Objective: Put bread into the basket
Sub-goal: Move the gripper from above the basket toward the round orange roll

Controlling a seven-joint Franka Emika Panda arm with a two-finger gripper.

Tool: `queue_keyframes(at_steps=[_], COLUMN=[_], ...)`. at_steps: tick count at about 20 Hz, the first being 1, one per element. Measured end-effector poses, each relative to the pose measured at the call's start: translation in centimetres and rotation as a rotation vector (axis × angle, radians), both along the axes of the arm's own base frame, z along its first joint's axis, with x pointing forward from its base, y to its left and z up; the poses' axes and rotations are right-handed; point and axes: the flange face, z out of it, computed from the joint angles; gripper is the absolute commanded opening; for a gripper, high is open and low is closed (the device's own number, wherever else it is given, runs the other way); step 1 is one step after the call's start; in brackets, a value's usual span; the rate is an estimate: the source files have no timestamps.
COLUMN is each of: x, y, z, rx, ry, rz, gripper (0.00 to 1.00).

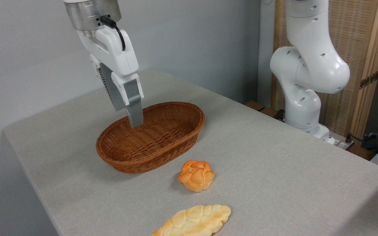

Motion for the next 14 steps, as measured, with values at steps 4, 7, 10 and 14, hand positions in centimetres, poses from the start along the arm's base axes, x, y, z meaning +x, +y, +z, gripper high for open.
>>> queue_keyframes(at_steps=[4,7,10,14], x=[-0.5,-1.3,-2.3,-3.5], y=[-0.1,-0.1,-0.1,-0.1], z=[-0.8,-1.4,-1.4,-1.2], rx=[0.002,0.004,0.006,0.008], ry=[0.019,0.024,0.014,0.012], rz=[0.001,-0.004,-0.006,-0.014], gripper=[1.0,1.0,1.0,1.0])
